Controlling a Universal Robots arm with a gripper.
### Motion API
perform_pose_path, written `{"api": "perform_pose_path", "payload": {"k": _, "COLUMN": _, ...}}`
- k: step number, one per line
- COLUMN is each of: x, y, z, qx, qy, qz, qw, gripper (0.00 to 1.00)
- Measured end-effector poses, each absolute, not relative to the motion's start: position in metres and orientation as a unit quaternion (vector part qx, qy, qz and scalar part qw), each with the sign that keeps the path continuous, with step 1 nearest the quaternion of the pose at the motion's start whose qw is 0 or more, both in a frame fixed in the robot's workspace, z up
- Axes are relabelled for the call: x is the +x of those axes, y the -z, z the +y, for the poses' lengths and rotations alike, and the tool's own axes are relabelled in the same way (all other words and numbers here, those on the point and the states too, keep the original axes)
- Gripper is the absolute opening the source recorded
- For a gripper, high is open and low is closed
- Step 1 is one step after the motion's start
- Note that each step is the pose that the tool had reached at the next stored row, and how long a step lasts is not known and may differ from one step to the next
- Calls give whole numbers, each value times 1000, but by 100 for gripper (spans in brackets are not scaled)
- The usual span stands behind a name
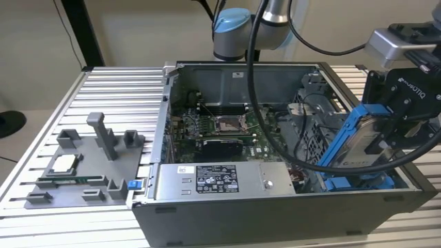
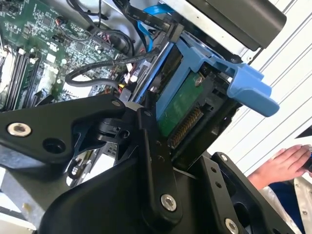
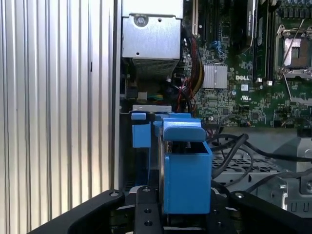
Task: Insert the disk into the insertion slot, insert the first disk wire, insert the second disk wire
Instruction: 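Insert the disk into the insertion slot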
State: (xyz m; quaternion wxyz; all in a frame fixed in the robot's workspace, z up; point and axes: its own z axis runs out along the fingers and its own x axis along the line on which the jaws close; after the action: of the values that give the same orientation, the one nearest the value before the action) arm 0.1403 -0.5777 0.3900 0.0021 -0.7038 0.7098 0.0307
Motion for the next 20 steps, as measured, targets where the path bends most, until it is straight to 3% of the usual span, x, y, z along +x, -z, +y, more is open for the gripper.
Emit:
{"api": "perform_pose_path", "payload": {"k": 17, "x": 140, "y": -369, "z": -578, "qx": -704, "qy": -31, "qz": 710, "qw": 2, "gripper": 0}}
{"api": "perform_pose_path", "payload": {"k": 18, "x": 140, "y": -369, "z": -578, "qx": -704, "qy": -31, "qz": 710, "qw": 2, "gripper": 100}}
{"api": "perform_pose_path", "payload": {"k": 20, "x": 140, "y": -371, "z": -578, "qx": -704, "qy": -31, "qz": 710, "qw": 2, "gripper": 100}}
